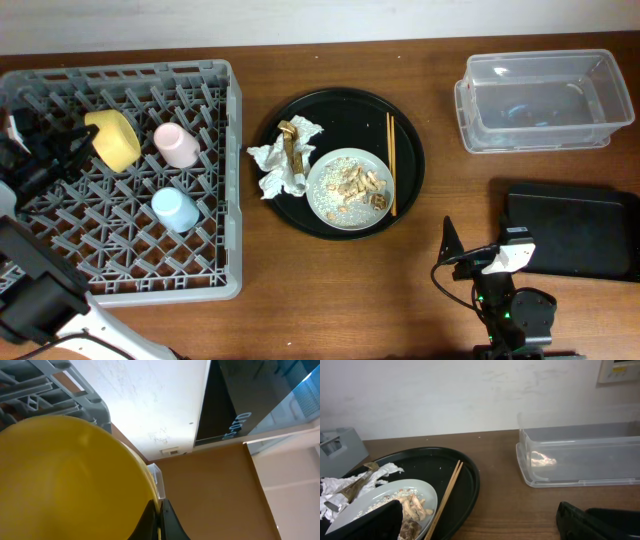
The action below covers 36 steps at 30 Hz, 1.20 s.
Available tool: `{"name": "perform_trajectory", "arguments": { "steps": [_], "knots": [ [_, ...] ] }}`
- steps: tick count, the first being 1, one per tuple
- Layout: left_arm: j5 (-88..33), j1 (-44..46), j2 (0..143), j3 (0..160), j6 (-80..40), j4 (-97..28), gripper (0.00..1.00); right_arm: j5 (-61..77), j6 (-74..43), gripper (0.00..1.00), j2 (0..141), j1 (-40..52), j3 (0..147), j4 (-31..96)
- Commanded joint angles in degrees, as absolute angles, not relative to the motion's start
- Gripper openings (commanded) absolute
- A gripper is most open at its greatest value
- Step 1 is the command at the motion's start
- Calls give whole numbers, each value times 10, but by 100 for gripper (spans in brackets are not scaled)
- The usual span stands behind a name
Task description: Sort waste into correct bins and load items into the dishwasher rack
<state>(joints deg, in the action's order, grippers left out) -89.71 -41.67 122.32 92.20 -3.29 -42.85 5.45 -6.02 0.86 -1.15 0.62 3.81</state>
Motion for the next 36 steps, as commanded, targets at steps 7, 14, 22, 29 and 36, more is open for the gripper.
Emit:
{"name": "perform_trajectory", "arguments": {
  "steps": [7,14,22,29,36],
  "knots": [
    [-885,-393,1238,919,-36,-424,0,52,-62,98,7,-16,3,41],
    [-730,-396,1238,919,-90,-451,0,52,-62,98,7,-16,3,41],
    [-641,-396,1233,950,-96,-524,29,52,-62,98,7,-16,3,41],
    [-388,-390,1151,1070,-107,-688,28,52,-62,98,7,-16,3,41],
    [-225,-390,1016,1130,-165,-752,29,52,-62,98,7,-16,3,41]
  ]
}}
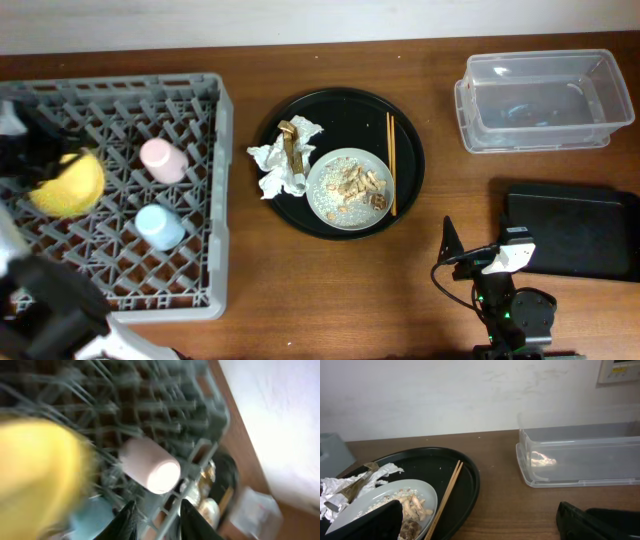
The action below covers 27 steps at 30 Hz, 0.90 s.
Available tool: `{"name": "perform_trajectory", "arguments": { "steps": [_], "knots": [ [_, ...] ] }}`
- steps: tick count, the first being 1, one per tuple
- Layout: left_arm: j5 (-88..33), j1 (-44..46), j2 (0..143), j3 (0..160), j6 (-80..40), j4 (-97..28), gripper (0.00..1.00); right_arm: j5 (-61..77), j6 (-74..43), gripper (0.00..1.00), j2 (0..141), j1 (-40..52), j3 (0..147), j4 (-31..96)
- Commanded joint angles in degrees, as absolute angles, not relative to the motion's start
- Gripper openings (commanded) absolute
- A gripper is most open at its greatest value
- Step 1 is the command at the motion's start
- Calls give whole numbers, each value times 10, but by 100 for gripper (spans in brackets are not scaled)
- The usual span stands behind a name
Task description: Sort waste into correct bins and load items into the dishwasher rack
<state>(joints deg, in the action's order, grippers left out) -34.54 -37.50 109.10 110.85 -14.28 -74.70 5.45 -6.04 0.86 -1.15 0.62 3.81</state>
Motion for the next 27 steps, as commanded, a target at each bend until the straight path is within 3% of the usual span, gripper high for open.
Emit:
{"name": "perform_trajectory", "arguments": {
  "steps": [1,3,15,19,27],
  "knots": [
    [-211,-389,996,1130,-165,-751,30,52,-62,98,7,-16,3,41],
    [-185,-383,974,1130,-165,-745,39,52,-62,98,7,-16,3,41],
    [-167,-362,1034,1127,-165,-758,41,52,-62,98,7,-16,3,41],
    [-140,-365,1065,1127,-173,-779,27,52,-62,99,7,-16,3,41],
    [36,-401,1063,1127,-249,-786,32,52,-62,98,7,-16,3,41]
  ]
}}
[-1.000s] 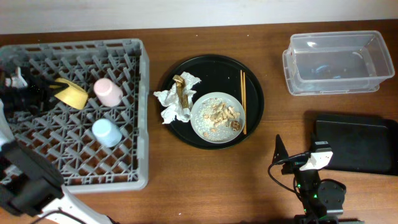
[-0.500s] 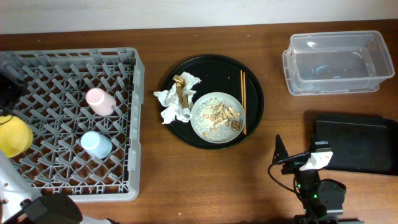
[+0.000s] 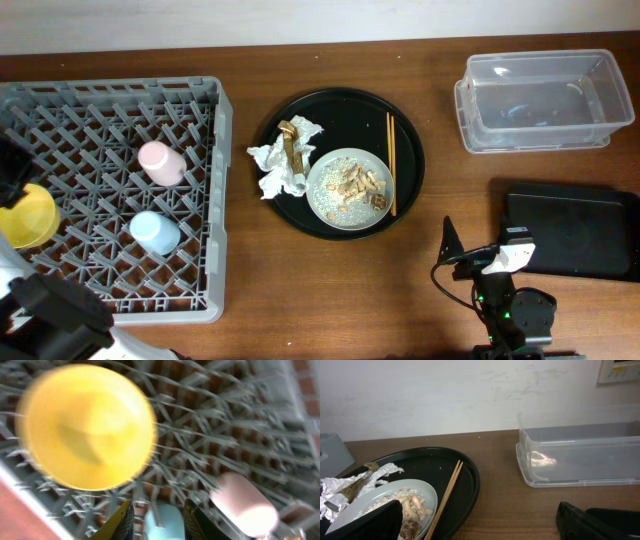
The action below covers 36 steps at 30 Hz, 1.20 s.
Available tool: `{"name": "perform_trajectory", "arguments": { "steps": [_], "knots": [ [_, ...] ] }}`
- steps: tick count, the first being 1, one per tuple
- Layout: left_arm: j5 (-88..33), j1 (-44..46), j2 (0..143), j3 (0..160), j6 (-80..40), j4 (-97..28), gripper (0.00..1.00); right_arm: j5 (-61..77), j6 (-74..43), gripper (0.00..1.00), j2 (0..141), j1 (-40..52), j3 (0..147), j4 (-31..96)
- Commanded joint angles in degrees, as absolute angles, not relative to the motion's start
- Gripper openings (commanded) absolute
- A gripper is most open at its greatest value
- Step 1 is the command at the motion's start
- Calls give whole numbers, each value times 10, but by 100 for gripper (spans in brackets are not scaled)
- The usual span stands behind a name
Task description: Sort waste into correct bins and load items into the dishwasher rack
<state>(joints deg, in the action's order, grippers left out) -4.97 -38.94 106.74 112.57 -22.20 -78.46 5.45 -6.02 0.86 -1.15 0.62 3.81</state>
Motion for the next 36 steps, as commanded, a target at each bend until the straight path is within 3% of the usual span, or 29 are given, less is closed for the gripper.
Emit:
{"name": "perform_trajectory", "arguments": {
  "steps": [1,6,8,11,16,18,20,28,32,36],
  "knots": [
    [52,-401,1063,1126,-249,-785,32,52,-62,98,7,-16,3,41],
    [130,-412,1079,1126,-339,-784,38,52,-62,98,7,-16,3,41],
    [123,-414,1085,1126,-338,-790,35,52,-62,98,7,-16,3,41],
    [48,-408,1091,1125,-263,-782,30,52,-62,98,7,-16,3,41],
    [-9,-361,1104,1125,-165,-759,32,52,-62,98,7,-16,3,41],
    [0,-336,1120,1125,-143,-758,40,52,-62,99,7,-16,3,41],
    [27,-316,1146,1124,-138,-763,42,52,-62,98,7,-16,3,41],
    [96,-302,1181,1124,-140,-766,40,52,-62,98,7,-16,3,41],
    [97,-297,1178,1142,-160,-781,31,52,-62,98,7,-16,3,41],
    [98,-291,1172,1214,-160,-820,33,52,-62,98,7,-16,3,41]
  ]
}}
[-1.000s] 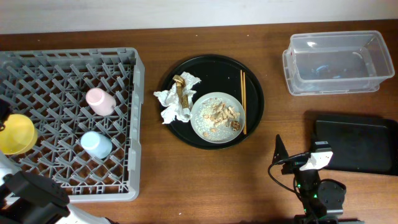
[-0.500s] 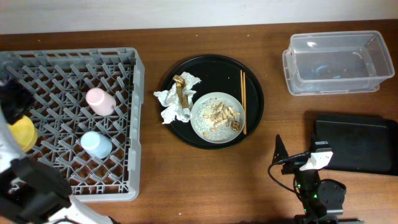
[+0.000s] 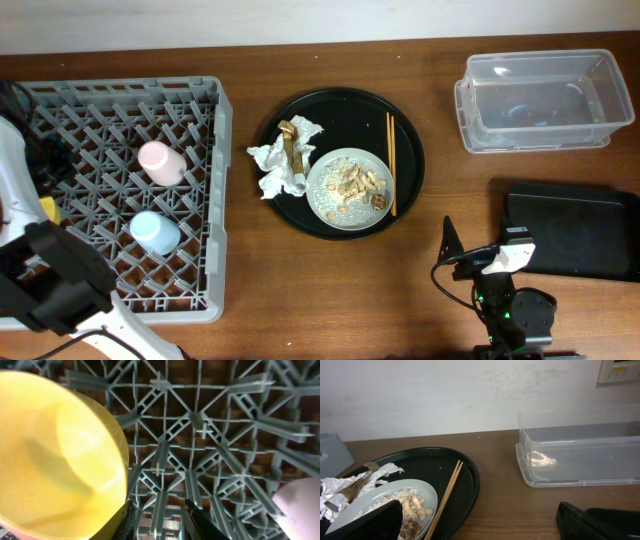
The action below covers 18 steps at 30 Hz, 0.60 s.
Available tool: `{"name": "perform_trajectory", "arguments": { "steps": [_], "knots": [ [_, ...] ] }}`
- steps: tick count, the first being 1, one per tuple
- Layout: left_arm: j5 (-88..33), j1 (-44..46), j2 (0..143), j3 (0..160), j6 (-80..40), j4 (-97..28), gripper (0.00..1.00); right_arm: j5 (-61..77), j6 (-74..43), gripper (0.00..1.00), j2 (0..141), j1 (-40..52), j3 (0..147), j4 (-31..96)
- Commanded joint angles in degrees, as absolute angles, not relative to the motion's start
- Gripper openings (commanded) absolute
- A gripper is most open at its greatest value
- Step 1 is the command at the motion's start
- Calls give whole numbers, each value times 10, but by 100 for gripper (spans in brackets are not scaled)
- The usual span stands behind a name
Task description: Sort waste into correct bins and load items into the dishwasher rack
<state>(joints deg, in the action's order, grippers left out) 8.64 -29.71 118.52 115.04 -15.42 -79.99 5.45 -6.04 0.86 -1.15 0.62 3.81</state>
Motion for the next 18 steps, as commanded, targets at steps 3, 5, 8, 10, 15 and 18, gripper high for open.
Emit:
{"name": "perform_trajectory", "arguments": {
  "steps": [3,5,8,10,15,18],
  "knots": [
    [124,-298,1172,1238,-160,-849,37,52,-62,98,7,-16,3,41],
    [130,-301,1173,1223,-160,-857,36,52,-62,98,7,-16,3,41],
    [131,-302,1173,1182,-160,-850,37,52,-62,98,7,-16,3,41],
    [143,-302,1173,1143,-160,-833,38,52,-62,98,7,-16,3,41],
    [163,-302,1173,1099,-160,-812,38,52,-62,98,7,-16,3,41],
    [184,-309,1173,1099,-165,-810,38,52,-62,98,7,-16,3,41]
  ]
}}
